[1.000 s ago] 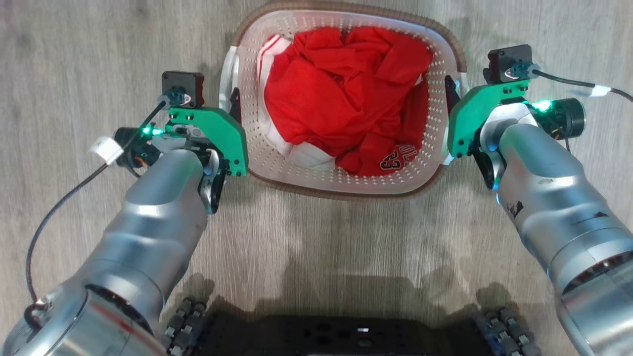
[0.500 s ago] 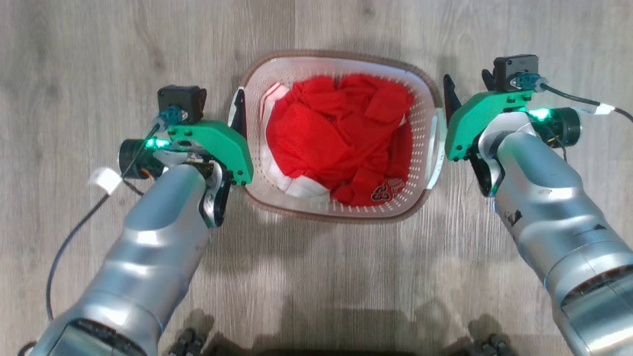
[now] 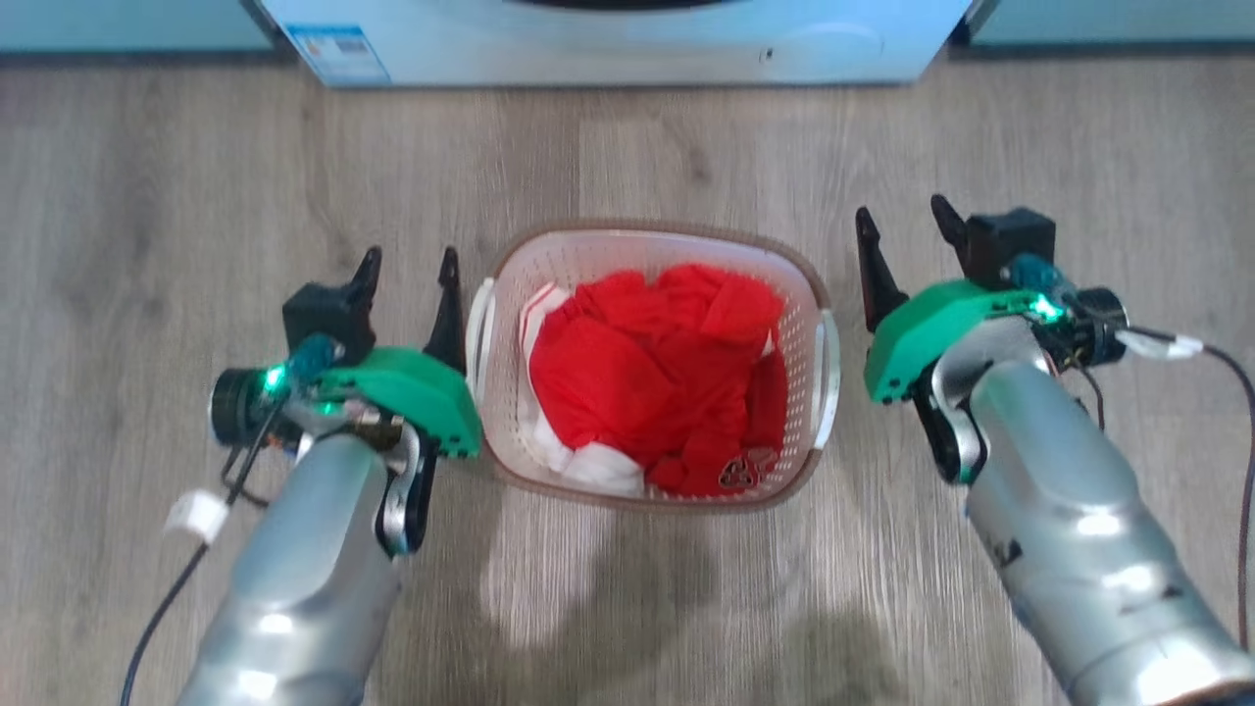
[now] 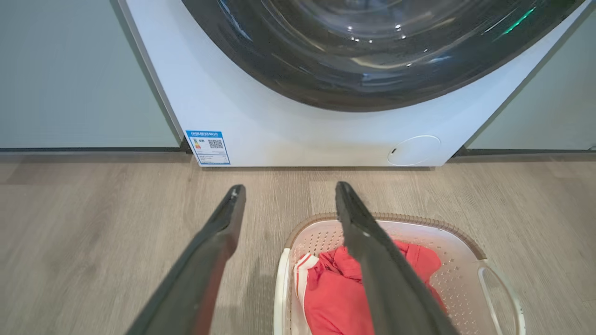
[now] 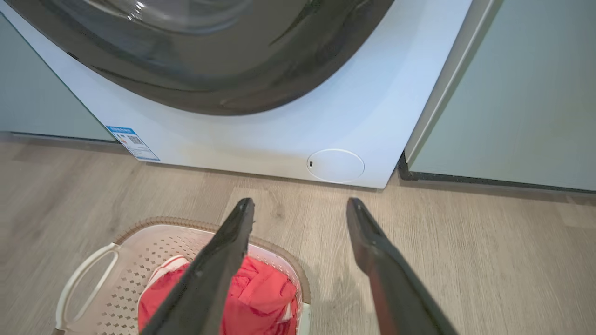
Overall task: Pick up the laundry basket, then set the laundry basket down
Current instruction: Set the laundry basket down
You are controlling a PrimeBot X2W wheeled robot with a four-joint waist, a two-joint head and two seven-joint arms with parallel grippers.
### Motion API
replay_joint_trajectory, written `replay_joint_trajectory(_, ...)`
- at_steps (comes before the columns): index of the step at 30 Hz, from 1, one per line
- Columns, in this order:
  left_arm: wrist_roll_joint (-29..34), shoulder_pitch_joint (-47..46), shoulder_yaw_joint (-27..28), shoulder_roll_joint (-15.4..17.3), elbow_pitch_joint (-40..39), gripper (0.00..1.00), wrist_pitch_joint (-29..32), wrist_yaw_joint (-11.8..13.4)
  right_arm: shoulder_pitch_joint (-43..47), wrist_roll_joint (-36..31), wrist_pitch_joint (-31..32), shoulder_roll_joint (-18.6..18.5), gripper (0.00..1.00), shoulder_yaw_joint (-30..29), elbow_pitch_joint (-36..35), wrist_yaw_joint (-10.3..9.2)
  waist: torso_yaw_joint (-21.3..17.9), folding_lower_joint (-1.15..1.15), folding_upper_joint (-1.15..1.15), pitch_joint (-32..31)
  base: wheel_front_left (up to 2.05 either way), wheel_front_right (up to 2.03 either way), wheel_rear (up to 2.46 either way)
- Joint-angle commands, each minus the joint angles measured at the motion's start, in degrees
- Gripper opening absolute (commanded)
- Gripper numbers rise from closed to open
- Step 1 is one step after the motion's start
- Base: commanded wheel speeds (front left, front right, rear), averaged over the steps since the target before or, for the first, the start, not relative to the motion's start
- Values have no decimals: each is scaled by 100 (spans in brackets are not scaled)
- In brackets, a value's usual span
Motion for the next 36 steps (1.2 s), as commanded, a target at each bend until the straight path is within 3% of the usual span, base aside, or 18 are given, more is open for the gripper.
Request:
replay_joint_trajectory(1, 252, 256, 364, 168, -442, 100, -38, -42, 285, -78, -75, 112, 100, -34, -471, 34, -5, 0, -1, -395, 0, 0, 0)
replay_joint_trajectory(15, 1128, 2053, 1352, 1, -2116, 100, -38, -320, 2097, -329, -75, 113, 100, -442, -2510, 34, -88, 0, -1, -1525, 0, 0, 0)
replay_joint_trajectory(36, 1354, 3305, 1728, -109, -3132, 100, -38, -442, 3390, -319, -75, 113, 100, -682, -3558, 34, -333, 0, -1, -2146, 0, 0, 0)
